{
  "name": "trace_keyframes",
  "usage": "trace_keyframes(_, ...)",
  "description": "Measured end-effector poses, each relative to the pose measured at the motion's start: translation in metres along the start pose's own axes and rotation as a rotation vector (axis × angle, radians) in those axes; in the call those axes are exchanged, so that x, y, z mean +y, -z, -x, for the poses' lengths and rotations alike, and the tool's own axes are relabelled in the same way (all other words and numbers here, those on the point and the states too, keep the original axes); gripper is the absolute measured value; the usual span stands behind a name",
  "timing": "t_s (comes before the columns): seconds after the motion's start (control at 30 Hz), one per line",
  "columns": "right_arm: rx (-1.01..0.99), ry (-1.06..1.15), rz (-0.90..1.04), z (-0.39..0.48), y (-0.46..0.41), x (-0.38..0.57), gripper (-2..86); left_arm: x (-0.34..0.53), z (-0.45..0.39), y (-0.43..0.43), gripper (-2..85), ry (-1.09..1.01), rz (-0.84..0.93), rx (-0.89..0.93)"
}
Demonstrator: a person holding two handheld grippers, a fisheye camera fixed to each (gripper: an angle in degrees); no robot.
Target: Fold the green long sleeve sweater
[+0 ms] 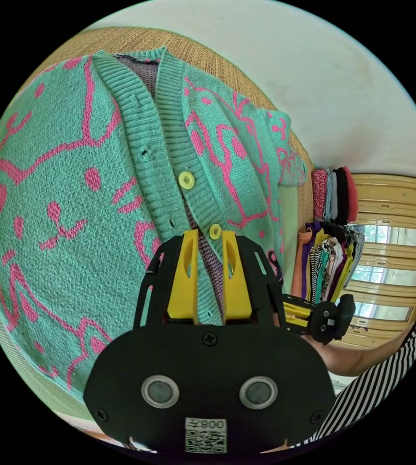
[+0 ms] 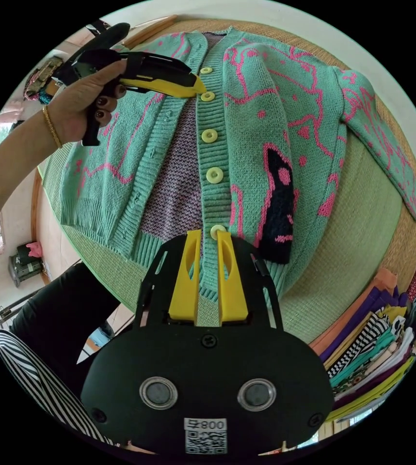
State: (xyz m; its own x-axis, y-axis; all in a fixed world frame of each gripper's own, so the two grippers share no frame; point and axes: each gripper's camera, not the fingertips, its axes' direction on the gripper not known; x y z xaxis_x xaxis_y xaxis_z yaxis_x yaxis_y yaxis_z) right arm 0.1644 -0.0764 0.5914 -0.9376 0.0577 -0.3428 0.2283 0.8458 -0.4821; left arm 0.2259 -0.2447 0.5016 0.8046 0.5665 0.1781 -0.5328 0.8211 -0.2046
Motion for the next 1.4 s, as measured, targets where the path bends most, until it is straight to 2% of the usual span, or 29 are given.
trace_keyframes(0.13,0.053,0.030,-0.015,0.005,-0.009,0.006,2.0,-0.013,-0.008,0.002,3.6,0.010,0.011,-0.031)
trace_keyframes(0.33,0.010,0.019,-0.010,0.002,-0.017,0.020,0.3,-0.023,-0.029,0.020,1.1,-0.037,-0.034,0.041)
trace_keyframes(0.6,-0.290,0.043,-0.125,-0.002,0.015,0.045,0.0,-0.038,-0.063,0.069,0.7,-0.159,-0.097,0.085)
trace_keyframes(0.8,-0.434,0.127,-0.151,0.024,0.015,0.050,0.1,-0.037,-0.055,0.101,0.7,-0.138,-0.129,0.049)
trace_keyframes(1.0,-0.155,-0.021,-0.159,0.020,-0.017,0.053,1.8,-0.044,-0.026,0.086,0.7,-0.038,-0.099,0.038)
trace_keyframes(1.2,0.014,0.058,-0.083,0.042,-0.047,0.047,6.6,-0.057,-0.038,0.082,0.6,-0.059,-0.100,0.072)
trace_keyframes(1.4,0.118,0.092,-0.064,0.054,-0.057,0.043,2.9,-0.073,-0.057,0.080,0.6,-0.118,-0.081,0.060)
